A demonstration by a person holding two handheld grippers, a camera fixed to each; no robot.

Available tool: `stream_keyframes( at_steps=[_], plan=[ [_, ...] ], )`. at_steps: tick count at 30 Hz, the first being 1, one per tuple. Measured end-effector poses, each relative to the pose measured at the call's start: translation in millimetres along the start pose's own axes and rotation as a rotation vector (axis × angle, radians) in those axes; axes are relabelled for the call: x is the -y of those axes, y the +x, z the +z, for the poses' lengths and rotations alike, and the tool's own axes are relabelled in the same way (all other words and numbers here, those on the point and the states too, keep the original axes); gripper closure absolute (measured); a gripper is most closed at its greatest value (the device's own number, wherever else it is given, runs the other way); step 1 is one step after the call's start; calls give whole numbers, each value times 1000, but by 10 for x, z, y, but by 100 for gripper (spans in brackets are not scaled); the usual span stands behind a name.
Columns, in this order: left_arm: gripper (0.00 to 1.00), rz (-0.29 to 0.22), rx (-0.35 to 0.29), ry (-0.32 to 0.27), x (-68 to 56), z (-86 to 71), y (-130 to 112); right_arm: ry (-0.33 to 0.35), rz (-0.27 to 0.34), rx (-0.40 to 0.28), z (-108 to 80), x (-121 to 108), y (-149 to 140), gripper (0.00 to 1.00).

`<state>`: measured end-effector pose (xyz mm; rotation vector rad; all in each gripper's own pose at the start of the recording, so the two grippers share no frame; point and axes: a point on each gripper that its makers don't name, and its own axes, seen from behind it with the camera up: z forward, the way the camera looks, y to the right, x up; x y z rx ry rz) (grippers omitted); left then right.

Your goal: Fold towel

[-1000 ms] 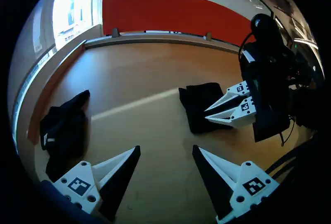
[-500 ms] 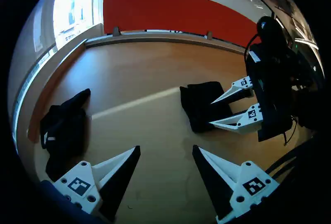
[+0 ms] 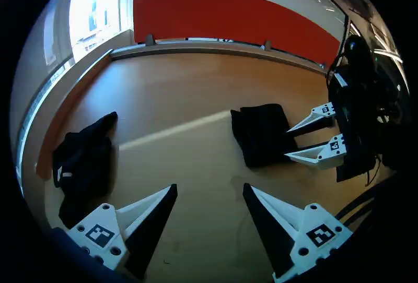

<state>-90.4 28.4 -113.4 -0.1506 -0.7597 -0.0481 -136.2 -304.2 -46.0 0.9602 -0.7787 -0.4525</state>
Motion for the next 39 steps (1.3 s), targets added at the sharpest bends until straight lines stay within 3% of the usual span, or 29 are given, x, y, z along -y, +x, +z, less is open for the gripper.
stream_keyframes(
  at_steps=[12, 31, 33, 39],
  plan=[
    [7, 3, -3, -5, -52, 25, 47, -46, 51, 14, -160, -120, -280, 36],
    [7, 3, 3, -9, -88, 66, 34, -79, 97, 52, -109, -109, -607, 37],
    [7, 5, 4, -10, -97, 73, 34, -81, 103, 53, -99, -110, -623, 41],
    [7, 5, 3, -13, -112, 83, 35, -87, 121, 56, -76, -116, -656, 69]
  ],
)
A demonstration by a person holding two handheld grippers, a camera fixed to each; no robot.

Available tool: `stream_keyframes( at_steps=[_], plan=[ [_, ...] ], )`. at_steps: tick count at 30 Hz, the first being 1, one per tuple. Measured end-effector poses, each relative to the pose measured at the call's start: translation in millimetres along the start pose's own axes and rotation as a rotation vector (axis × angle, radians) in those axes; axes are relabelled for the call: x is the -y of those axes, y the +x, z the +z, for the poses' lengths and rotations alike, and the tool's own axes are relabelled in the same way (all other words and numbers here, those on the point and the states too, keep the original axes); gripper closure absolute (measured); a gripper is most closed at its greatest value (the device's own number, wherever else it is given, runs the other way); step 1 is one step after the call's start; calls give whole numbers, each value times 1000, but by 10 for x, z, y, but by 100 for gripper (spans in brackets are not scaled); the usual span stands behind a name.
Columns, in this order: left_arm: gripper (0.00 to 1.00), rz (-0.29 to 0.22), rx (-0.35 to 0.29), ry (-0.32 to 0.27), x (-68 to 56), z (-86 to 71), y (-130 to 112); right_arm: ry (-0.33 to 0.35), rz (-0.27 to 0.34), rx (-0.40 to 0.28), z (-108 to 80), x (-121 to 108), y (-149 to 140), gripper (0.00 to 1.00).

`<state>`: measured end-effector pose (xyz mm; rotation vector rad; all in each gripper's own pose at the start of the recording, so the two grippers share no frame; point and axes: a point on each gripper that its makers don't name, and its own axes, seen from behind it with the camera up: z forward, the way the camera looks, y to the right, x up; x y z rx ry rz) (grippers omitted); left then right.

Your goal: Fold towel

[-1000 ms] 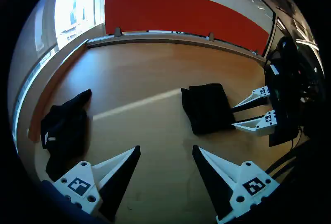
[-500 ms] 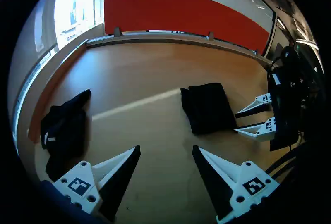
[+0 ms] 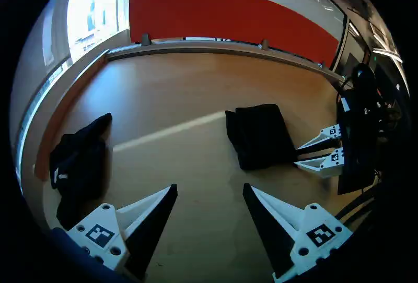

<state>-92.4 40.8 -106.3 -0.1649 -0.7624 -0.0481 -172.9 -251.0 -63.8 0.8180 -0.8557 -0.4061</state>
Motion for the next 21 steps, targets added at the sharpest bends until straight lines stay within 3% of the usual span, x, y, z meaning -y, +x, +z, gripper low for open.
stream_keyframes(
  at_steps=[7, 21],
  plan=[
    [7, 1, 0, 2, 15, 4, -6, -25, 3, -2, -17, -69, -16, 94],
    [7, 10, 1, -3, -6, 7, -2, -54, -7, -50, -171, -204, 207, 97]
  ],
)
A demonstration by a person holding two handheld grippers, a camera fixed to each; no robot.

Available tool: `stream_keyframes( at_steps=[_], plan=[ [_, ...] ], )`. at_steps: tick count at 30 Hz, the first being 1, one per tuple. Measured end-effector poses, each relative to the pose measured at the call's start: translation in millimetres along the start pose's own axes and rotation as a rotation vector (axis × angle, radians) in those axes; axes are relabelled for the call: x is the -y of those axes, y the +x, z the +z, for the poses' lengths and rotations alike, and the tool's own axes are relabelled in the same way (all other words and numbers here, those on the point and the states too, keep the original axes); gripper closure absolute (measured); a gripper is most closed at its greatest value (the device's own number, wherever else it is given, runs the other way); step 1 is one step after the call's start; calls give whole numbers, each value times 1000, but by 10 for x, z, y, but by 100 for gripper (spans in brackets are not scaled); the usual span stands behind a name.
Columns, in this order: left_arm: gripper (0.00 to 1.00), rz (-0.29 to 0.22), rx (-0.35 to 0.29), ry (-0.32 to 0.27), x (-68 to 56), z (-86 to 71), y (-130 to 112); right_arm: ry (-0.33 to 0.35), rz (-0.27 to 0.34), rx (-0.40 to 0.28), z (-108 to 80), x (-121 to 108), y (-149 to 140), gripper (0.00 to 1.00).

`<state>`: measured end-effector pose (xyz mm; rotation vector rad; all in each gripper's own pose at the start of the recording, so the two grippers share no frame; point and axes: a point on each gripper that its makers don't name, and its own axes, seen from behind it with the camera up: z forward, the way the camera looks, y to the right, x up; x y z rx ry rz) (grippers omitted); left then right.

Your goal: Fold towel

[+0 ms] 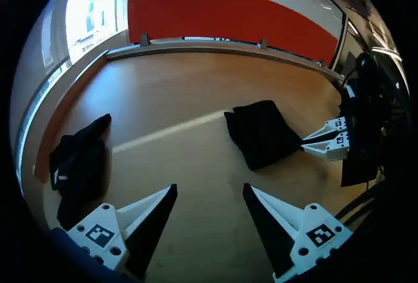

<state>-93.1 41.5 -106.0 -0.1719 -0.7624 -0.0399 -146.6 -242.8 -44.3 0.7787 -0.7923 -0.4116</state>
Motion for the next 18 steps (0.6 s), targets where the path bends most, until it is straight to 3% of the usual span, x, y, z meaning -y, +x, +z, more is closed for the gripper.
stream_keyframes(
  at_steps=[18],
  plan=[
    [7, 9, -42, -14, -74, -50, 241, -85, -53, -152, -544, -462, 971, 97]
  ],
)
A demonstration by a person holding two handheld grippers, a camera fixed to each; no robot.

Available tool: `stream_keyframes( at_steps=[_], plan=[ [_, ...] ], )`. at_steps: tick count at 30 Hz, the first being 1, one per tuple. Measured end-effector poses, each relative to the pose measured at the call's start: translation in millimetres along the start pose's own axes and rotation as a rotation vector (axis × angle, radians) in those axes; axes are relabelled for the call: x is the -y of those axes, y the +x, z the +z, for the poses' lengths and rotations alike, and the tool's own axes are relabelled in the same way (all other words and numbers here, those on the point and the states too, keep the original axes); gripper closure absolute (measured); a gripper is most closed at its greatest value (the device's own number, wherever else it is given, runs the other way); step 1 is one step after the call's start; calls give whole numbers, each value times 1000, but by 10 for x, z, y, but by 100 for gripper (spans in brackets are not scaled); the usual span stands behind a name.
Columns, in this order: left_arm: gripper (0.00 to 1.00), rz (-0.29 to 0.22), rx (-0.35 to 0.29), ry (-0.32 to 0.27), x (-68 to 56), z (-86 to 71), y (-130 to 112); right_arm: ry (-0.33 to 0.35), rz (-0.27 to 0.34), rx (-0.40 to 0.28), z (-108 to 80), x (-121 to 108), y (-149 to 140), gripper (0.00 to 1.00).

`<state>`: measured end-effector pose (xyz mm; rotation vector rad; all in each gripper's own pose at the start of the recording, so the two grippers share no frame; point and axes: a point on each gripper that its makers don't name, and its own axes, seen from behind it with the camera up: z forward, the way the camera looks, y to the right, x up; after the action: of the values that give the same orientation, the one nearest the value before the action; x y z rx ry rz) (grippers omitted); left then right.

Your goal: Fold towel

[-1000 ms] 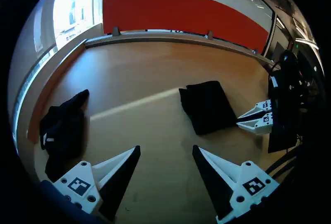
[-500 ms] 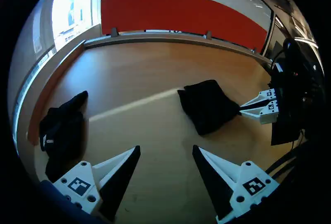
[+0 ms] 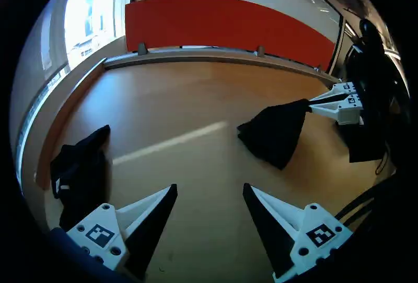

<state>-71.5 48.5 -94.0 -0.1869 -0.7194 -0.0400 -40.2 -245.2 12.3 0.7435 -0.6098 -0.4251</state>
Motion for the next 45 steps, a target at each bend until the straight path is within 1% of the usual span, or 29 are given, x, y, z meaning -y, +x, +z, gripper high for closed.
stream_keyframes(
  at_steps=[6, 12, 17, 23, 32, 38, 45],
  plan=[
    [7, 3, -15, -7, -43, -20, 89, -32, 2, -38, -191, -200, 248, 97],
    [7, 8, -21, -10, -78, -31, 137, -61, 1, -50, -379, -405, 328, 97],
    [7, 9, -23, -15, -107, -28, 160, -94, 10, -48, -535, -618, 288, 97],
    [7, 11, -22, -22, -150, 1, 190, -127, 35, -51, -744, -907, 231, 97],
    [7, 25, -14, -33, -234, 62, 232, -182, 54, -44, -1072, -1421, 112, 97],
    [7, 23, -14, -36, -278, 93, 273, -222, 93, -40, -1291, -1806, -16, 97],
    [7, 23, -8, -27, -272, 119, 298, -261, 129, -36, -1524, -2225, -174, 97]
  ],
)
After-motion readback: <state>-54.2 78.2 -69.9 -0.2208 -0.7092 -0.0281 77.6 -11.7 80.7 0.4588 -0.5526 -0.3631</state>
